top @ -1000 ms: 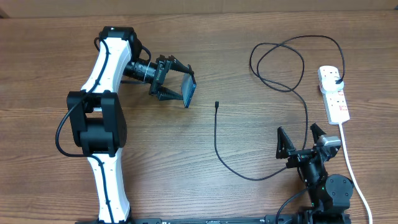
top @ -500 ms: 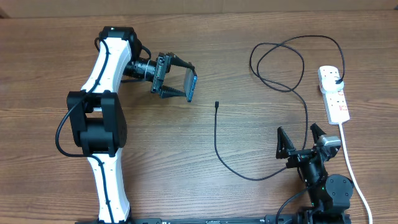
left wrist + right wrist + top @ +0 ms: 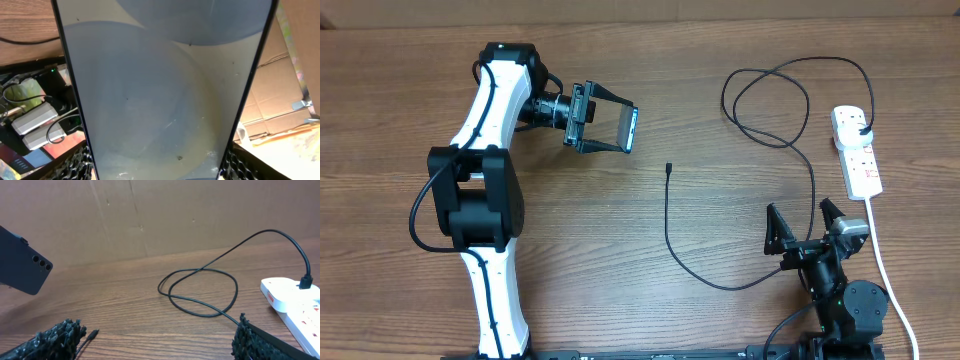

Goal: Plug charger to phone and switch on socket
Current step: 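Lift the phone with the left gripper and turn it upright toward center, then move the right gripper toward the phone held by the left gripper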

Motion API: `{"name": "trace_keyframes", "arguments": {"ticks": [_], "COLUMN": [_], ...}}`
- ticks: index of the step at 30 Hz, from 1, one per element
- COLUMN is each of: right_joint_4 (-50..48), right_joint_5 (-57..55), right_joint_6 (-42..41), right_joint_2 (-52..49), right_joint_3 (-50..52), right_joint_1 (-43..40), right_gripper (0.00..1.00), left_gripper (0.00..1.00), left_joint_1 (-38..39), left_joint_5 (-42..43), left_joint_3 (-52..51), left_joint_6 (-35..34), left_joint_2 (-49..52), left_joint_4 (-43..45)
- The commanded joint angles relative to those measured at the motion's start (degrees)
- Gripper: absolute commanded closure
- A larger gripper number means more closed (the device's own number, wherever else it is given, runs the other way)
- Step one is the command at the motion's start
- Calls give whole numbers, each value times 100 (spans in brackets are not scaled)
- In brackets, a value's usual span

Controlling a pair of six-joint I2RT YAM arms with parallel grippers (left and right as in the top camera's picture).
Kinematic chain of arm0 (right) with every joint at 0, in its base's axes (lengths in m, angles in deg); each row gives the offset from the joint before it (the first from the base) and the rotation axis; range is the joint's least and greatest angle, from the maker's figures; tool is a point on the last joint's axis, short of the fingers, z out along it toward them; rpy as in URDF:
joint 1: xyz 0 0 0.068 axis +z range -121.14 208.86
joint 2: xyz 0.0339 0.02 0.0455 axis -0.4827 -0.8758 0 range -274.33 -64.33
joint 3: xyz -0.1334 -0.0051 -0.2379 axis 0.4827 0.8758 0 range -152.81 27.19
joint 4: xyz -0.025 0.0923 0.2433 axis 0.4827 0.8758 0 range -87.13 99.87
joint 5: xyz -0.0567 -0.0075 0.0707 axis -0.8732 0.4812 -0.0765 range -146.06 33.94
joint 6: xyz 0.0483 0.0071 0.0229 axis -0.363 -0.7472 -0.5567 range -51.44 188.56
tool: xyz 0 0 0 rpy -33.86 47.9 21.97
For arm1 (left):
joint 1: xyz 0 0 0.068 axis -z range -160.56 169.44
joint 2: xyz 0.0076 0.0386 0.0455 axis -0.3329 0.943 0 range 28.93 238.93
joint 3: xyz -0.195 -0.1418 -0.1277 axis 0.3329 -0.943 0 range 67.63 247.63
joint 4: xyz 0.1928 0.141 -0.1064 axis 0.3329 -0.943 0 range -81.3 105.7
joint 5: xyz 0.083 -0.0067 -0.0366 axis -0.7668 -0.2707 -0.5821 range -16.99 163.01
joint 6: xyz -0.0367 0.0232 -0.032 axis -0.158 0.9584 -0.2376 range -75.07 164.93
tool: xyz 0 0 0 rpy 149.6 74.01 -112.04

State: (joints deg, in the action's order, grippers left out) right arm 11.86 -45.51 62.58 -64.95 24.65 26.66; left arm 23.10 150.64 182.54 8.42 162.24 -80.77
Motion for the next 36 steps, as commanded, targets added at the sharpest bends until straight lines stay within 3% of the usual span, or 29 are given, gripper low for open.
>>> {"name": "trace_keyframes", "arguments": {"ticks": [1,9,15,25,36], "right_joint_4": [-61,-28,232,492,933], "right_joint_5": [188,544,542,1126,3198], "right_joint_6": [4,-221,-299,-295,-297], "right_joint_2": [46,11,-667,-3453,-6642], "right_joint_3": [-9,-328,-1023,-2730,-4378], "right_joint_1": [22,22,22,22,22], "right_gripper": [0,0,0,0,0], "left_gripper": [64,64,65,66,67], "left_joint_1": [15,15,15,15,17], "left_joint_5": [337,249,-592,-2170,-3943], "left_joint_3": [160,162,160,162,160], "left_joint_6": [-122,-122,-723,-1718,-2393], "left_joint_2": [7,7,7,7,7], "left_joint_4": [-39,55,380,1032,1609]}}
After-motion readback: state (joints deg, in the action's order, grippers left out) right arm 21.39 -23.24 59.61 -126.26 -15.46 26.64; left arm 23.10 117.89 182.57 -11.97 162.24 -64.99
